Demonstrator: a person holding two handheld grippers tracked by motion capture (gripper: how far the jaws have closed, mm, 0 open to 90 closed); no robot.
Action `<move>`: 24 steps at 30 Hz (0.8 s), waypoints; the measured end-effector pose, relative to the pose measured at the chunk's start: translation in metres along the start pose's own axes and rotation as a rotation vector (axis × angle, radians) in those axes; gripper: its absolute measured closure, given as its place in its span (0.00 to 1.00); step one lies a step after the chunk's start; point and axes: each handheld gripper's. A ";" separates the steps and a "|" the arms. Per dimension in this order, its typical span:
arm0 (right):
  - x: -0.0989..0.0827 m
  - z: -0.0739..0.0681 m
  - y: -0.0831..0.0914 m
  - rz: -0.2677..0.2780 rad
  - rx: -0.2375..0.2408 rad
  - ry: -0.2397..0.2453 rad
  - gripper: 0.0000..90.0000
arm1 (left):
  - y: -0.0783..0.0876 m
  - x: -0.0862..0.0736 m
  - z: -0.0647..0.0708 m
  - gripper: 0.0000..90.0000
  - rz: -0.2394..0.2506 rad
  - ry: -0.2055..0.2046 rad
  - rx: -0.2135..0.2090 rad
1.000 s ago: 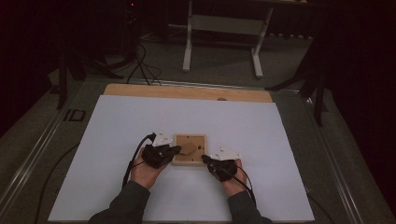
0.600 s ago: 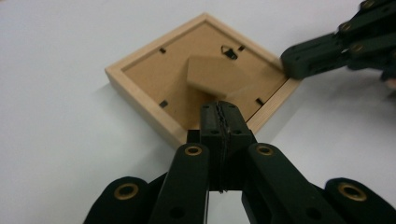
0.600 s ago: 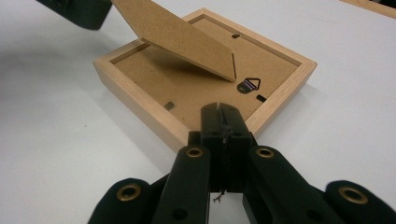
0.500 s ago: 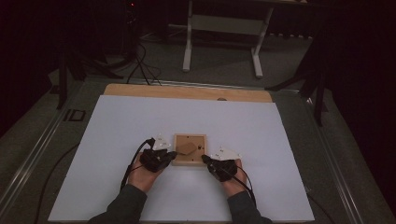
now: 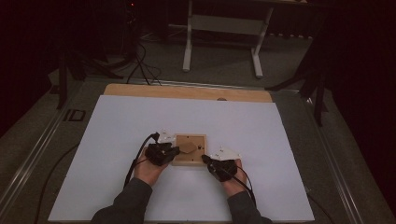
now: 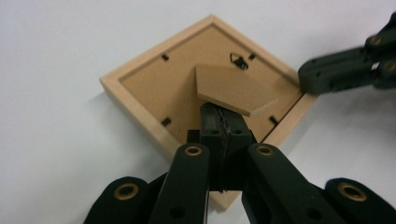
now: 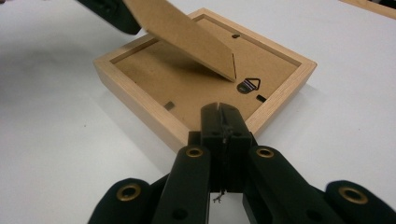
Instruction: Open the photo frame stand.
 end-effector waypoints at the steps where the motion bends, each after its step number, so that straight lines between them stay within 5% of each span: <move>1: 0.000 0.000 0.000 0.000 0.001 0.000 0.99 | 0.000 0.001 0.000 1.00 0.000 0.000 -0.001; 12: 0.000 0.000 0.000 0.001 0.002 0.000 1.00 | -0.006 0.004 -0.008 0.95 -0.024 0.020 -0.039; 24: 0.000 0.000 0.000 0.002 0.000 0.002 0.99 | 0.000 0.002 -0.022 0.85 -0.049 0.054 -0.017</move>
Point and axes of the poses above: each handheld gripper's, and its own axes: y roughly backward along the jaws, x roughly out of its top, z roughly to its right, and after that the axes turned 1 degree about -z, right-handed
